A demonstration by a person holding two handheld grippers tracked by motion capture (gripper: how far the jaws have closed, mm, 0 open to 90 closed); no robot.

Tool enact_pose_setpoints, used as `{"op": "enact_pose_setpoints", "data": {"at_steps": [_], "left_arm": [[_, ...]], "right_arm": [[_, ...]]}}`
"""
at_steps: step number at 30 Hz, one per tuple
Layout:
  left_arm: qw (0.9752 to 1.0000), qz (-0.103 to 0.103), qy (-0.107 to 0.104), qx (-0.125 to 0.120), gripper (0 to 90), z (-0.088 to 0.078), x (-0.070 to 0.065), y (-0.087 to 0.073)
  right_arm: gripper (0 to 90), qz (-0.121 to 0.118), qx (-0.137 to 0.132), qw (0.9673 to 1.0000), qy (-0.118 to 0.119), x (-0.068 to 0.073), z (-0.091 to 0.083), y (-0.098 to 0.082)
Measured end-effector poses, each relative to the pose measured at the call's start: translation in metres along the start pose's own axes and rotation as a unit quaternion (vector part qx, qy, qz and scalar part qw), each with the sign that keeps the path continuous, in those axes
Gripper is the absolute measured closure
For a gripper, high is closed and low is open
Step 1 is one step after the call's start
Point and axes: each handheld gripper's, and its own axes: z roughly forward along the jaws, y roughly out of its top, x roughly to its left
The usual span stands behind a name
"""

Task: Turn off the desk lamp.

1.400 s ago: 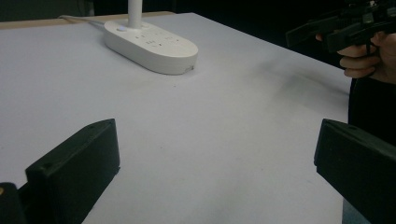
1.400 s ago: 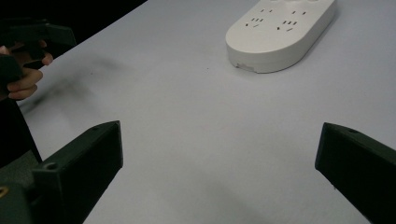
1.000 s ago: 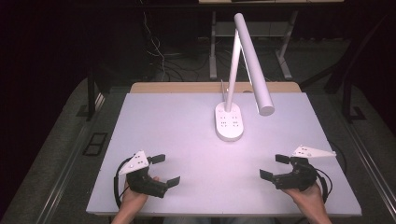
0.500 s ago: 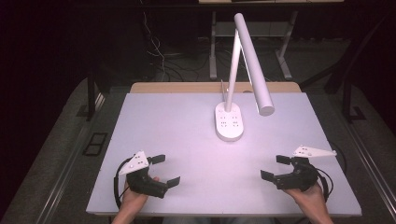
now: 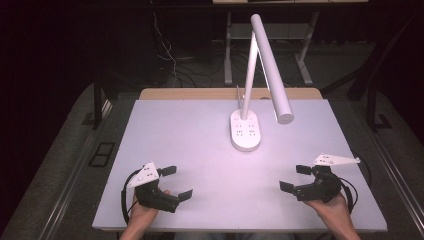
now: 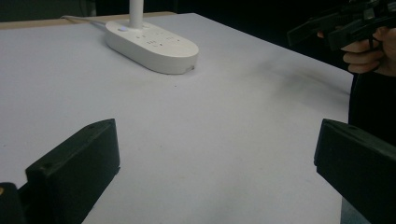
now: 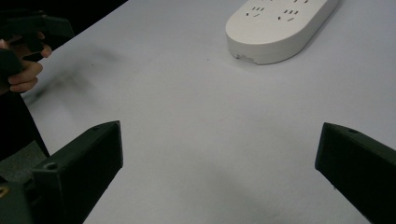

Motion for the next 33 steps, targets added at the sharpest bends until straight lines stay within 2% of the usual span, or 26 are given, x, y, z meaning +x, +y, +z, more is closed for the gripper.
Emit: {"op": "enact_pose_setpoints", "data": {"at_steps": [16,27,33], "left_arm": [[1.0,-0.001,0.003,0.0,0.0,-0.001,0.0,0.0],[1.0,-0.001,0.005,0.0,0.0,-0.002,0.0,0.0],[1.0,-0.003,0.005,-0.003,0.0,-0.002,0.0,0.0]], "right_arm": [[0.8,-0.013,0.003,0.9999,0.005,-0.002,0.002,0.03],[0.8,-0.02,0.007,0.9998,0.002,-0.009,0.005,0.052],[0.8,-0.027,0.019,0.9995,0.004,-0.016,0.013,0.066]]}}
